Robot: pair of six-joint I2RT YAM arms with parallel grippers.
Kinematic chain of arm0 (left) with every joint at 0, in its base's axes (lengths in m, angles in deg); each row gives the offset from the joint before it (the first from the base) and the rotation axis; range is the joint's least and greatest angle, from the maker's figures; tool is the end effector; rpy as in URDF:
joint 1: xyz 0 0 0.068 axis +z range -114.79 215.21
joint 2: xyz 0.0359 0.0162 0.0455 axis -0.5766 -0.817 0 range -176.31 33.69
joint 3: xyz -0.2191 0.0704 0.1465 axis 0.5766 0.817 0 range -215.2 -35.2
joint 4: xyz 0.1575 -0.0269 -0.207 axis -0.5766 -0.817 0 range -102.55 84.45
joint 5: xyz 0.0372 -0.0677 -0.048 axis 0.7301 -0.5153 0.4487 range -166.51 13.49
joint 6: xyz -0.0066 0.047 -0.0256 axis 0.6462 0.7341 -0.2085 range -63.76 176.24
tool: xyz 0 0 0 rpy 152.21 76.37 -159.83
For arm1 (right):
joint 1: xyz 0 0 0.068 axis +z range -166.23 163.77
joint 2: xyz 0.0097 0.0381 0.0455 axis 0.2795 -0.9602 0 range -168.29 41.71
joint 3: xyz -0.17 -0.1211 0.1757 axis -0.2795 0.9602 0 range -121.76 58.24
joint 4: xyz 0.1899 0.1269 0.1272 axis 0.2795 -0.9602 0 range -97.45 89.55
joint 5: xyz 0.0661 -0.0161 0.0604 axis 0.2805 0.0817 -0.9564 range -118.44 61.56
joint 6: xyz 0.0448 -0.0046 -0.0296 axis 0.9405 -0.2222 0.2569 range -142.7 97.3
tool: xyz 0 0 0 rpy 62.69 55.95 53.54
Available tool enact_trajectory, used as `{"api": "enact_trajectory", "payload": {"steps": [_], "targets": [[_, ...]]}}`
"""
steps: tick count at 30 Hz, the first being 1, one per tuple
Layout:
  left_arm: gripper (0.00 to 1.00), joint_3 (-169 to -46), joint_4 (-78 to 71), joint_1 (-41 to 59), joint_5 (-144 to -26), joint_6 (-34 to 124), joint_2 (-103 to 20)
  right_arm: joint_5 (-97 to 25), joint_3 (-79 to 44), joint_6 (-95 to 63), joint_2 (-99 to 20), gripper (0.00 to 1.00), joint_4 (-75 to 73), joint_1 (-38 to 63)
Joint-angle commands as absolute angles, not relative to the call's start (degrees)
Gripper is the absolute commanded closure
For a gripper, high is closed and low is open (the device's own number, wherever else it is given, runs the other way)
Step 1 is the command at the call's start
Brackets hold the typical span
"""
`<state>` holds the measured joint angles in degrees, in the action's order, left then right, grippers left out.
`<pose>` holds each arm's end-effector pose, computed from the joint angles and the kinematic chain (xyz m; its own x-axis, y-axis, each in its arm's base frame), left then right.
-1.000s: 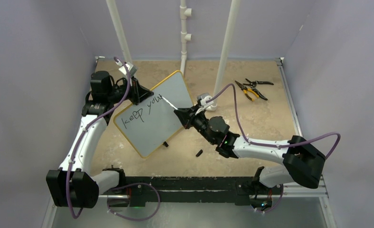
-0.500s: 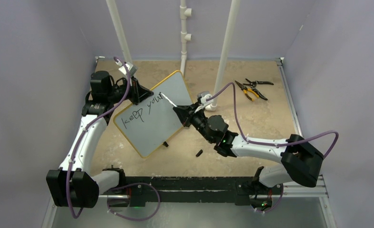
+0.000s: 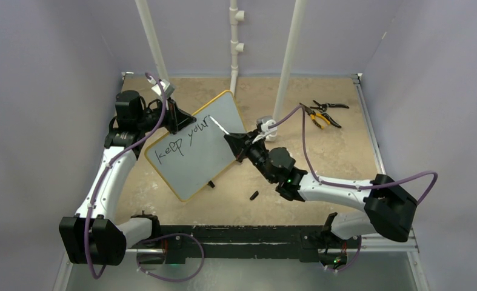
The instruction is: Write a sentence on the whiteboard
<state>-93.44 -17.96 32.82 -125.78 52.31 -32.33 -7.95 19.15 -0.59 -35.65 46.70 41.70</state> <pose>0.2536 -0.0375 0.3474 -0.3946 -0.0282 -0.9184 0.7125 0.6217 -0.3252 0.1687 0.2457 0.2831 -0.1537 0.4189 -0.8949 -0.5961 0.6830 0.4220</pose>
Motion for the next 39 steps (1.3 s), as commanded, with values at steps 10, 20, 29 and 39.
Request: {"api": "enact_trajectory", "payload": {"steps": [10, 20, 29, 39], "targets": [[0.53, -96.8, -15.4, 32.7, -126.8, 50.3, -32.0, -10.8, 26.4, -3.4, -22.3, 1.00, 47.9, 40.2], [0.38, -103.5, -15.0, 29.3, -122.1, 48.1, -36.2, -27.0, 31.0, -3.7, -16.0, 1.00, 45.5, 28.7], [0.38, -112.3, -15.3, 24.9, -116.4, 47.0, -44.9, -35.8, 31.8, -9.7, -17.8, 1.00, 51.9, 22.7], [0.39, -107.5, -9.1, 24.6, -119.8, 46.1, -48.2, -41.9, 36.7, -12.4, -19.5, 1.00, 61.6, 22.4]]}}
